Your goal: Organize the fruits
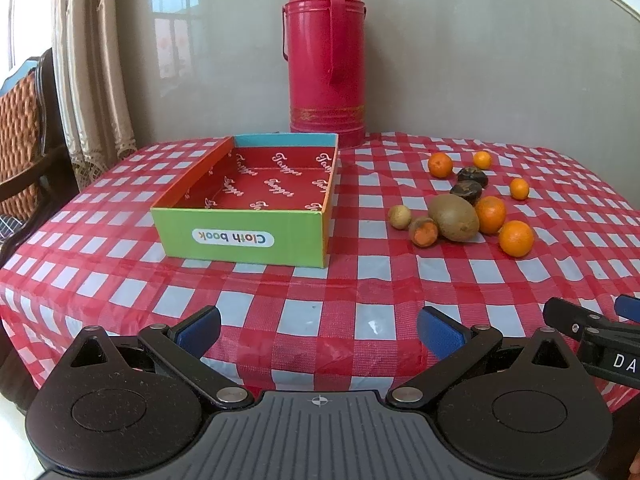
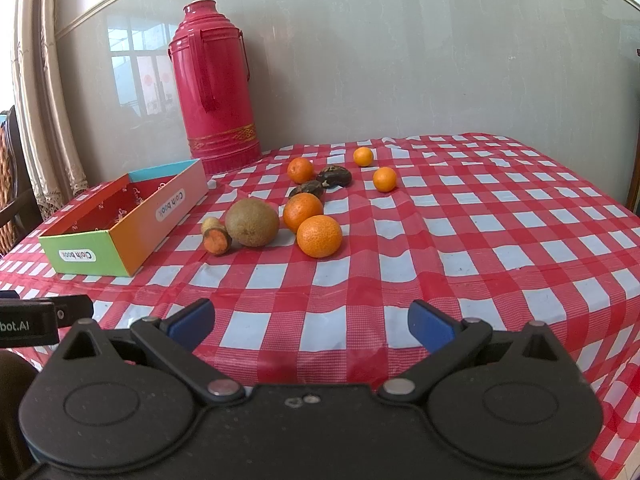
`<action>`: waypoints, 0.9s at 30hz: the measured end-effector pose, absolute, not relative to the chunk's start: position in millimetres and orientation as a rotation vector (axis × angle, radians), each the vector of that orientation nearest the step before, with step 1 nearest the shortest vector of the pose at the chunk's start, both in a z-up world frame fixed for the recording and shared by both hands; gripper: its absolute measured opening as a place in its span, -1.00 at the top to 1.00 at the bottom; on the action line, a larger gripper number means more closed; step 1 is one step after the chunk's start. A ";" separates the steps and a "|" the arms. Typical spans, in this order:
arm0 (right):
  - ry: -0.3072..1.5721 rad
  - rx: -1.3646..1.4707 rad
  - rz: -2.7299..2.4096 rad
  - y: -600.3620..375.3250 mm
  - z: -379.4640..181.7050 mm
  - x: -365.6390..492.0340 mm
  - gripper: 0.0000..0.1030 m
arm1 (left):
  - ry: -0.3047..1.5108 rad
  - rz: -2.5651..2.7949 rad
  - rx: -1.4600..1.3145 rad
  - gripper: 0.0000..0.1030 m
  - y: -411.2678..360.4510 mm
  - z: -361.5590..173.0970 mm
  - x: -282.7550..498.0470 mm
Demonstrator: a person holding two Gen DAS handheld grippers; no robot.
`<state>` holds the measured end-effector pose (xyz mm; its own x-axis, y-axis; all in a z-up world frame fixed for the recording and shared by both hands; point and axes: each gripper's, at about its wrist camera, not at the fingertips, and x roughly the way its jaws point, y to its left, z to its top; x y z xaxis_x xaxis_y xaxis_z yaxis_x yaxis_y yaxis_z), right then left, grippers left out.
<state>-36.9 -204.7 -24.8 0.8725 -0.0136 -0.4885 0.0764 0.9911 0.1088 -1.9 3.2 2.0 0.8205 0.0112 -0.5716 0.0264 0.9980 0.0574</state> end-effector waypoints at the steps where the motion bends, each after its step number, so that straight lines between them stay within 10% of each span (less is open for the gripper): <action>1: 0.508 0.128 -0.047 -204.8 -24.9 -37.0 -0.89 | 0.603 -0.006 0.067 -1.00 2.8 2.6 -2.2; 27: 0.259 0.429 -0.296 -302.0 -7.1 -70.6 -0.90 | 0.424 -0.290 0.426 -1.00 -102.7 20.5 31.5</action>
<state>-70.6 -302.0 -7.1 0.9248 -0.2255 -0.3064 0.3335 0.8680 0.3680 31.5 -102.7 20.5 0.8729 -0.1815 -0.4530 0.3558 0.8720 0.3361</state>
